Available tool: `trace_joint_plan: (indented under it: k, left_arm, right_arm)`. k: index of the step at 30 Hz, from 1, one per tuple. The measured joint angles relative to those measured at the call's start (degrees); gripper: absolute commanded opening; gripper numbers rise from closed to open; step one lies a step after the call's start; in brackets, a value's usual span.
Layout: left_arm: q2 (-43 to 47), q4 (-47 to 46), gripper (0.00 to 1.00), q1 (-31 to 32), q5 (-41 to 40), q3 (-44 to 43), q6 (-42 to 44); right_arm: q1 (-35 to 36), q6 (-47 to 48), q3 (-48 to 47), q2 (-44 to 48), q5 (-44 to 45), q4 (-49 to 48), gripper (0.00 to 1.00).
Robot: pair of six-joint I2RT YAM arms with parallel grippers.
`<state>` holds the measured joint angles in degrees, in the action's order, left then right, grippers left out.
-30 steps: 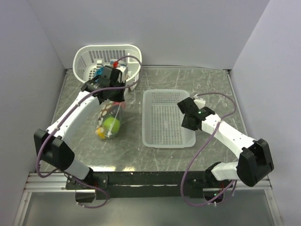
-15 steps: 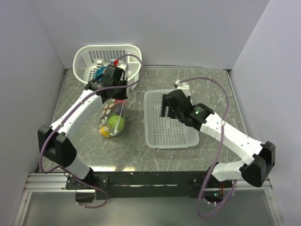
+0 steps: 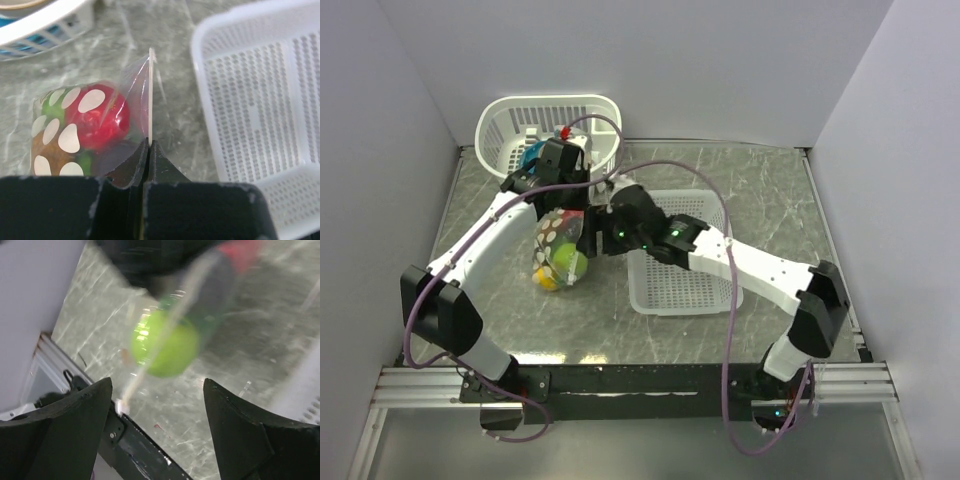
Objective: Open the zip-top bag and remove the fake food
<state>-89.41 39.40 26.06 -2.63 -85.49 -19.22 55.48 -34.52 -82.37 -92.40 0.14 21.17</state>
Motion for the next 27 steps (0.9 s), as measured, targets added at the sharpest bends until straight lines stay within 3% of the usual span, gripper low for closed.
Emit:
trace_joint_plan:
  k: [4, 10, 15, 20, 27]
  left_arm:
    - [0.4, 0.8, 0.01, -0.2, 7.0, 0.0, 5.2]
    - [6.2, 8.0, 0.01, -2.6, 19.4, 0.0, 23.7]
    - [11.6, 18.9, 0.01, -5.0, 28.9, -0.6, 40.5]
    - [12.7, 29.9, 0.01, -4.7, 37.5, -1.2, 54.0]
    - [12.9, 34.1, 0.01, -4.7, 41.6, -1.2, 60.1]
  right_arm:
    - [4.4, 8.7, -1.7, -0.9, 5.4, 0.0, 0.88]
    - [15.5, 32.3, 23.8, 20.6, 18.8, -15.3, 0.94]
    - [12.5, 42.5, 31.7, 32.4, 21.9, -24.0, 0.96]
    - [7.3, 46.9, 33.7, 33.8, 16.0, -28.8, 0.96]
    - [5.9, 48.1, 31.6, 26.6, 1.0, -28.8, 0.93]
